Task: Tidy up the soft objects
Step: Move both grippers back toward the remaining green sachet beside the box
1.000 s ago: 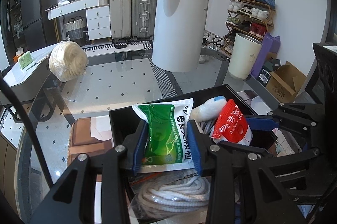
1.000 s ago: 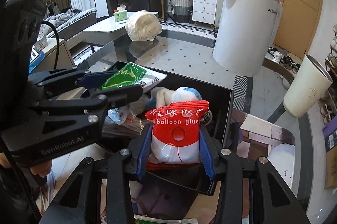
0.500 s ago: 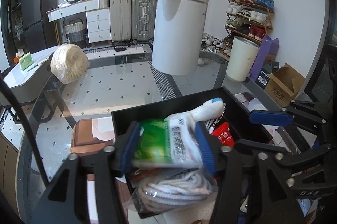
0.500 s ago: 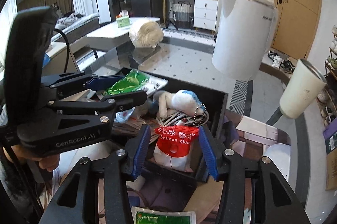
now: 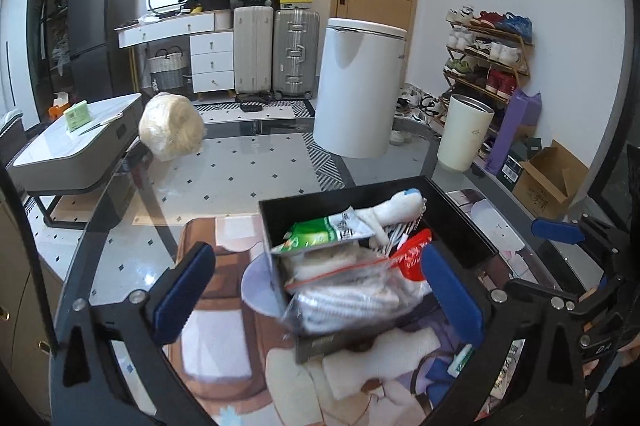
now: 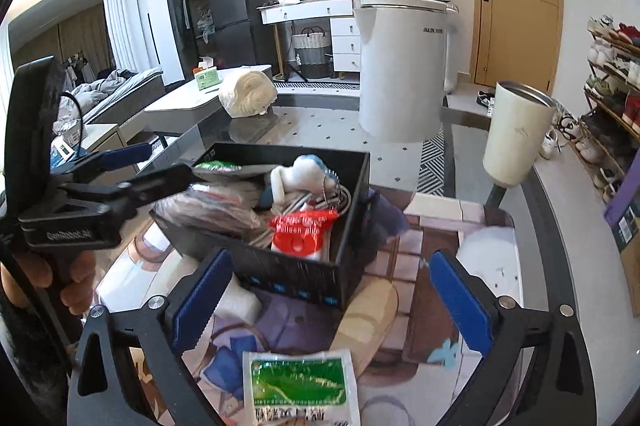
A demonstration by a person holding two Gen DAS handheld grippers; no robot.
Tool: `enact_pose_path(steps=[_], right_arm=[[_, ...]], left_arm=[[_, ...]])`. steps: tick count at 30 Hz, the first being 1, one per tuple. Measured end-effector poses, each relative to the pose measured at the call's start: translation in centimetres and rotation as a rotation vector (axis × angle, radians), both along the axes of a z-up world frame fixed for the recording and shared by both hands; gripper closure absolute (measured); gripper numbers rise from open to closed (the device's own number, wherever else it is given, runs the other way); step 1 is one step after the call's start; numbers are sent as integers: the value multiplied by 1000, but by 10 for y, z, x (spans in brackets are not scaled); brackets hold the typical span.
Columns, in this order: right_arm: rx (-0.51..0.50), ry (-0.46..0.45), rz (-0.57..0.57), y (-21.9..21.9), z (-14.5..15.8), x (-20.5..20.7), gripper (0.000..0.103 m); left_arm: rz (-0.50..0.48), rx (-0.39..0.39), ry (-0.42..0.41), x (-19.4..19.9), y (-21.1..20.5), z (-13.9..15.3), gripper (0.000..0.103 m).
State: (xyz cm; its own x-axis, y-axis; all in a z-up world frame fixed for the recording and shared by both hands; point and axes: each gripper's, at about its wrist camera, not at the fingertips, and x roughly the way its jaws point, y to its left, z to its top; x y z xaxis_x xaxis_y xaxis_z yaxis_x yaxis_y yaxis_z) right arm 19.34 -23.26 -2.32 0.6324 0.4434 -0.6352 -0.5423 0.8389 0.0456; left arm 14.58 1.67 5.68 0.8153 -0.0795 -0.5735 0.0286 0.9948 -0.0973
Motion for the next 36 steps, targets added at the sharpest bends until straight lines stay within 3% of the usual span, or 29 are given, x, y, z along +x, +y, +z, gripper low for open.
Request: enact_pose_path(steps=[15, 36], right_arm=[[-12, 17, 29, -3, -18, -40, 1], [-88, 130, 58, -3, -55, -46, 1]], left_arm=[[26, 2, 37, -44, -6, -19, 0], [29, 31, 142, -50, -17, -53, 0]])
